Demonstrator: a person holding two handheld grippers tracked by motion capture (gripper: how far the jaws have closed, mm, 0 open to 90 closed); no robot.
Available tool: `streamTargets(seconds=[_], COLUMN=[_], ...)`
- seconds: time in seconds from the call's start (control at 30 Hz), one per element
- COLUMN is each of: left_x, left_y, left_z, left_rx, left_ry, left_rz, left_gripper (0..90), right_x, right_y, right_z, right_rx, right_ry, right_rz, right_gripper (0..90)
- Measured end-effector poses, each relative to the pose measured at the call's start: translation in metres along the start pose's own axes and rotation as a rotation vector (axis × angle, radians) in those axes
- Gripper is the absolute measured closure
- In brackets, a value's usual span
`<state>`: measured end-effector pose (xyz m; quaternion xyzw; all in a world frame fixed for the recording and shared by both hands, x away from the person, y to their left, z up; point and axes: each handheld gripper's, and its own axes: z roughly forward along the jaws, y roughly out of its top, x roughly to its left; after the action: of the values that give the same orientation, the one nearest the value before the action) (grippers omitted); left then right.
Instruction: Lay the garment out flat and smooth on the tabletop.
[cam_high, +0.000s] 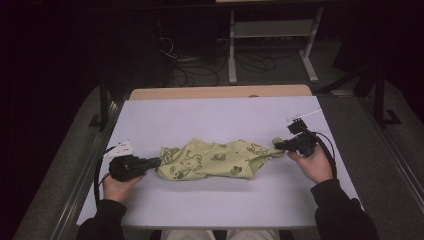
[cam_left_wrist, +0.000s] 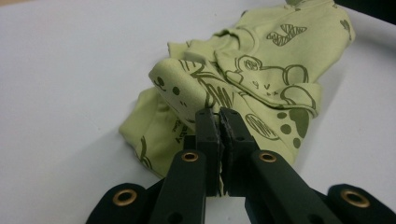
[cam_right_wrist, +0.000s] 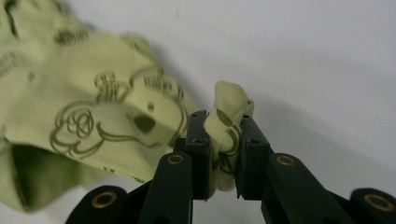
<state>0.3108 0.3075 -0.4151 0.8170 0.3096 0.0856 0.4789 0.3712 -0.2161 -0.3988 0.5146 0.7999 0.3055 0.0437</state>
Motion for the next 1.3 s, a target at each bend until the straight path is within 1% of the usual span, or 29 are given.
streamTargets(seconds=[0.03,0.1,0.2,0.27,0.33,0.4,0.43,0.47,0.5,0.53,0.57,0.6,0.63,0.7,0.73,0.83,0.87,0.9,0.93,0.97,1.0,1.03,1.07,1.1,1.13,1.2,1.23,1.27,1.3], left_x=[0.0,-0.001,-0.001,-0.001,-0.001,-0.001,-0.001,-0.001,-0.001,-0.001,-0.001,-0.001,-0.001,-0.001,-0.001,-0.001,-0.001,-0.001,-0.001,-0.001,-0.001,-0.001,-0.001,-0.001,-0.001,0.0,0.0,0.001,0.001], left_y=[-0.002,-0.003,-0.004,-0.005,-0.006,-0.005,-0.005,-0.005,-0.005,-0.005,-0.005,-0.005,-0.005,-0.005,-0.005,-0.005,-0.005,-0.005,-0.005,-0.005,-0.004,-0.004,-0.004,-0.004,-0.004,-0.004,-0.004,-0.004,-0.004], left_z=[0.0,0.0,0.0,0.001,0.001,0.001,0.001,0.001,0.001,0.001,0.001,0.001,0.001,0.001,0.001,0.002,0.002,0.002,0.002,0.003,0.003,0.003,0.003,0.003,0.003,0.003,0.004,0.004,0.004], left_rx=[0.01,0.022,0.048,0.06,0.063,0.061,0.059,0.058,0.056,0.053,0.053,0.051,0.051,0.052,0.052,0.057,0.057,0.06,0.06,0.06,0.06,0.061,0.061,0.061,0.061,0.063,0.065,0.065,0.064], left_ry=[-0.005,-0.008,-0.017,-0.025,-0.026,-0.027,-0.027,-0.029,-0.032,-0.041,-0.041,-0.049,-0.064,-0.073,-0.076,-0.08,-0.08,-0.082,-0.082,-0.082,-0.081,-0.081,-0.079,-0.079,-0.079,-0.081,-0.081,-0.082,-0.081], left_rz=[-0.004,-0.009,-0.013,-0.018,-0.018,-0.016,-0.017,-0.018,-0.018,-0.015,-0.015,-0.013,-0.011,-0.008,-0.007,-0.006,-0.006,-0.007,-0.007,-0.006,-0.005,-0.005,-0.006,-0.006,-0.005,-0.004,-0.004,-0.005,-0.005], left_gripper=[85.9,85.9,86.0,85.9,85.9,85.9,85.9,85.9,85.9,85.9,85.9,85.9,85.9,85.8,85.8,85.7,85.8,85.8,85.7,85.7,85.7,85.7,85.7,85.7,85.7,85.6,85.6,85.6,85.6], right_x=[0.001,0.001,0.001,0.001,0.0,0.0,-0.001,-0.001,-0.001,0.0,0.0,0.001,0.001,0.003,0.003,0.007,0.007,0.014,0.014,0.017,0.026,0.026,0.033,0.033,0.036,0.046,0.053,0.053,0.057], right_y=[-0.008,-0.013,-0.019,-0.023,-0.027,-0.028,-0.029,-0.027,-0.027,-0.025,-0.025,-0.021,-0.019,-0.015,-0.013,-0.006,-0.006,-0.001,-0.001,0.002,0.011,0.011,0.02,0.02,0.024,0.036,0.044,0.044,0.048], right_z=[0.004,0.007,0.009,0.01,0.011,0.011,0.011,0.007,0.007,0.003,0.003,-0.002,-0.005,-0.009,-0.011,-0.017,-0.017,-0.016,-0.016,-0.014,-0.005,-0.005,0.006,0.006,0.01,0.026,0.036,0.036,0.04], right_rx=[0.028,0.056,0.081,0.094,0.111,0.116,0.112,0.086,0.086,0.079,0.079,0.05,0.034,0.006,-0.011,-0.068,-0.068,-0.101,-0.101,-0.108,-0.105,-0.105,-0.099,-0.099,-0.095,-0.081,-0.068,-0.068,-0.056], right_ry=[0.002,0.007,0.02,0.036,0.049,0.057,0.06,0.045,0.045,0.029,0.029,0.019,0.017,0.019,0.033,0.074,0.074,0.134,0.134,0.157,0.199,0.199,0.232,0.232,0.248,0.306,0.346,0.346,0.348], right_rz=[-0.01,-0.01,0.006,0.02,0.031,0.033,0.033,0.024,0.024,0.019,0.019,0.006,-0.001,-0.01,-0.026,-0.059,-0.059,-0.106,-0.106,-0.131,-0.187,-0.187,-0.215,-0.215,-0.224,-0.261,-0.278,-0.278,-0.29], right_gripper=[77.1,77.1,77.1,77.1,76.8,75.9,72.9,59.7,59.7,52.3,52.3,47.1,44.9,39.2,37.5,36.5,36.5,35.8,35.8,35.6,33.6,33.6,33.4,33.4,33.4,33.1,33.2,33.2,33.9])
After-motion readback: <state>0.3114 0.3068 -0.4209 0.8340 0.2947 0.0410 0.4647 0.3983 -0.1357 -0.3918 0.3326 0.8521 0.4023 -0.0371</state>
